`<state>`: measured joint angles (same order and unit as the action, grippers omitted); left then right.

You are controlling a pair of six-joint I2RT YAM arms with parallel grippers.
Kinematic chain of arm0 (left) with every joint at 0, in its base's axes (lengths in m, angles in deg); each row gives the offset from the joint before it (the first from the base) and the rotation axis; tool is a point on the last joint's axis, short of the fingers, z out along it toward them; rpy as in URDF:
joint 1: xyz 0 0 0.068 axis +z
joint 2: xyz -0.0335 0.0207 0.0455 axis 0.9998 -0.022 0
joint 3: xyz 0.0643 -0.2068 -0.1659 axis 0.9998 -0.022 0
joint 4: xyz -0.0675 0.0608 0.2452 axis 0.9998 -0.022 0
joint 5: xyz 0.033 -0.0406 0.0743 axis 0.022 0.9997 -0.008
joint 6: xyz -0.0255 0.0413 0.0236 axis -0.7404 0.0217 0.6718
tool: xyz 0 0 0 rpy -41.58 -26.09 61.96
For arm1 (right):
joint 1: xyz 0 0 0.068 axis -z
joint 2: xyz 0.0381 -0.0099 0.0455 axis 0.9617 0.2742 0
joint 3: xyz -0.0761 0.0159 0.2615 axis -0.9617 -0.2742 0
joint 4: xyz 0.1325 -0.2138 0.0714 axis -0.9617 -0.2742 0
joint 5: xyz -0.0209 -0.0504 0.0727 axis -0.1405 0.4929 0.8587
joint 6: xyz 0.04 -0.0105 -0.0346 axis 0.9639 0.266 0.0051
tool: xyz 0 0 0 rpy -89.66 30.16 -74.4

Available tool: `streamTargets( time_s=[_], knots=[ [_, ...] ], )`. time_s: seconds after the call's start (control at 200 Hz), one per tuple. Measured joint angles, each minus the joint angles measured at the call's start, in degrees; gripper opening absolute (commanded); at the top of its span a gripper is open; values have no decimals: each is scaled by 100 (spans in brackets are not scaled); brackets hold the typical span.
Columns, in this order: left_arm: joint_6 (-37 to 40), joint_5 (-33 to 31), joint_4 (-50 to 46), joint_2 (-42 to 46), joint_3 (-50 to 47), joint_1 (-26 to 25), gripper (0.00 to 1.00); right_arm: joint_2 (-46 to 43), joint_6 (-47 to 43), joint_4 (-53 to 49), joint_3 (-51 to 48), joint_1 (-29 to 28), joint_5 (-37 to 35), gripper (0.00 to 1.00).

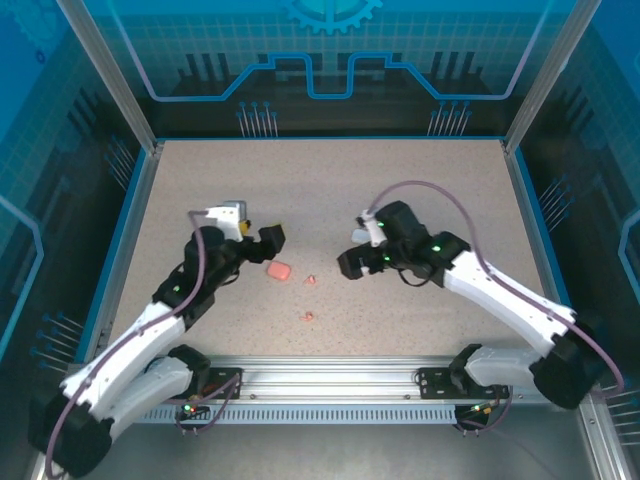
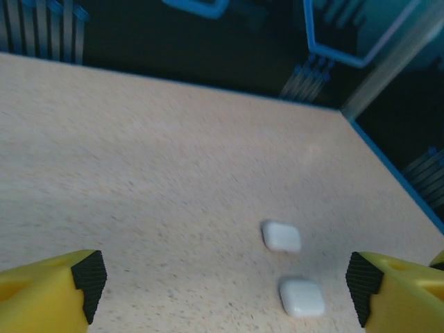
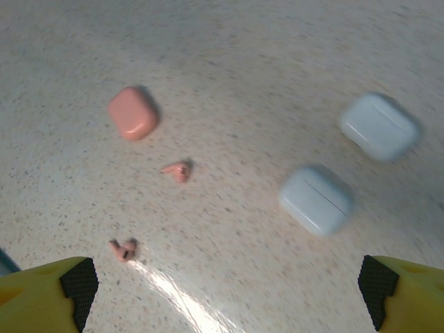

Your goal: Insert the wireless bluetooth earbuds into the charging case

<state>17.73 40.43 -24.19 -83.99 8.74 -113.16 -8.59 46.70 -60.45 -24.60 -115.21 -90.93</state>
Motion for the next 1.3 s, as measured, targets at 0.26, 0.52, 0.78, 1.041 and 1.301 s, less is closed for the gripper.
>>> streamTargets(
  time_s=[0.26,0.52,0.78,1.041,1.301],
  knots=[
    [393,-763,-721,1325,-35,313,99,2133,-935,-153,1683,-929,-105,100],
    [601,-955,-1329,1980,317,328,99,3926,-1606,-476,3152,-1209,-111,97],
    [625,-960,-1611,2319,643,332,99,4962,-2026,-809,3947,-1322,-411,92],
    [621,-984,-1801,2391,643,332,99,5700,-2315,-1145,4647,-1471,-671,87],
    [621,-984,-1899,2404,643,332,99,6089,-2378,-1384,5016,-1471,-560,76]
  ],
)
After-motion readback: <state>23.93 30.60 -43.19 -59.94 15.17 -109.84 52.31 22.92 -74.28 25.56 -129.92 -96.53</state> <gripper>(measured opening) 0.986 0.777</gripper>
